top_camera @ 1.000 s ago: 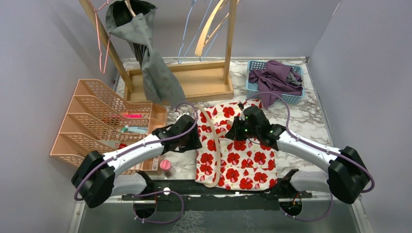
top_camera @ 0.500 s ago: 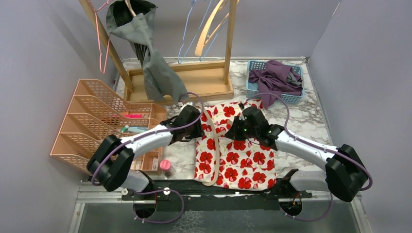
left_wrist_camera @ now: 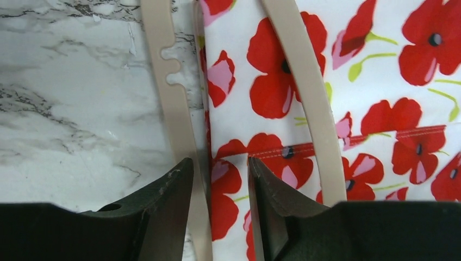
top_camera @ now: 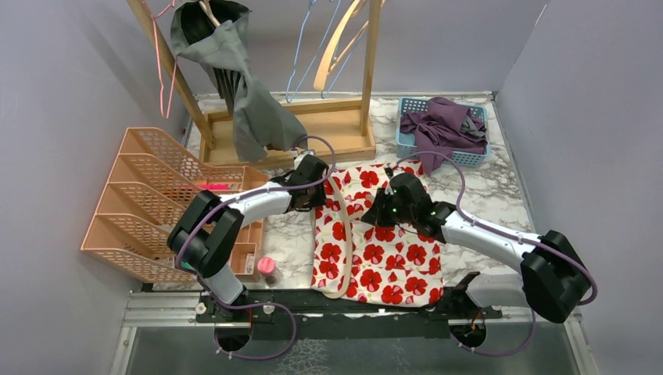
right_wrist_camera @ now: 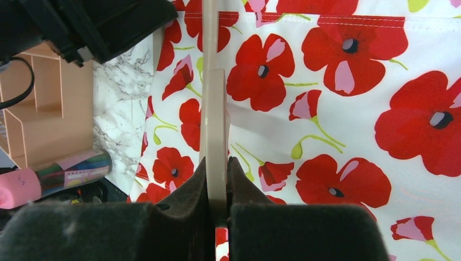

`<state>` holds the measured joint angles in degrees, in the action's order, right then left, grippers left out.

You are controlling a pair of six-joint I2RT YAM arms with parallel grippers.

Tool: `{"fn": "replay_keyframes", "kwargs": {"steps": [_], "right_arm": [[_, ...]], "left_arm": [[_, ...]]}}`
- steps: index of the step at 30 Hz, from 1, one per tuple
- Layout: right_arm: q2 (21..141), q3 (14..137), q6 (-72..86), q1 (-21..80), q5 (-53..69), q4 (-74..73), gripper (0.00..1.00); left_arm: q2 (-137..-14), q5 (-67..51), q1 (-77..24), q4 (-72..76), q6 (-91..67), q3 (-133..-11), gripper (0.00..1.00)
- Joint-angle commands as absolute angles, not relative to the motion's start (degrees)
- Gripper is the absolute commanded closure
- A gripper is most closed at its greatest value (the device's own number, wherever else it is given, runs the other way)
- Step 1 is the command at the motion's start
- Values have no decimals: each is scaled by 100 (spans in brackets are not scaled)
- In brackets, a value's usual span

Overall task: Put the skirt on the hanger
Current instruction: Hang the skirt on the hanger.

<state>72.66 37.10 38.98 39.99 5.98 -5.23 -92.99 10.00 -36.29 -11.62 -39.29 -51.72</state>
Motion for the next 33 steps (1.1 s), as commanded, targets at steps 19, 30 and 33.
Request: {"fn": "replay_keyframes", "kwargs": {"steps": [19,30,33], "right_arm": [[7243,3476,3898,3955,322,-416,99],[7196,3380,3936,3955,96,-405,99],[7139,3375,3953,3955,8,-458,99]], "left_arm": [[-10310,655,-3508,-2116,-3654,-5941,53],[-10558,511,-3538,-2517,-3147,-6352,100],[-10298,546,-3534,-2551,-3121,-6465,100]]}}
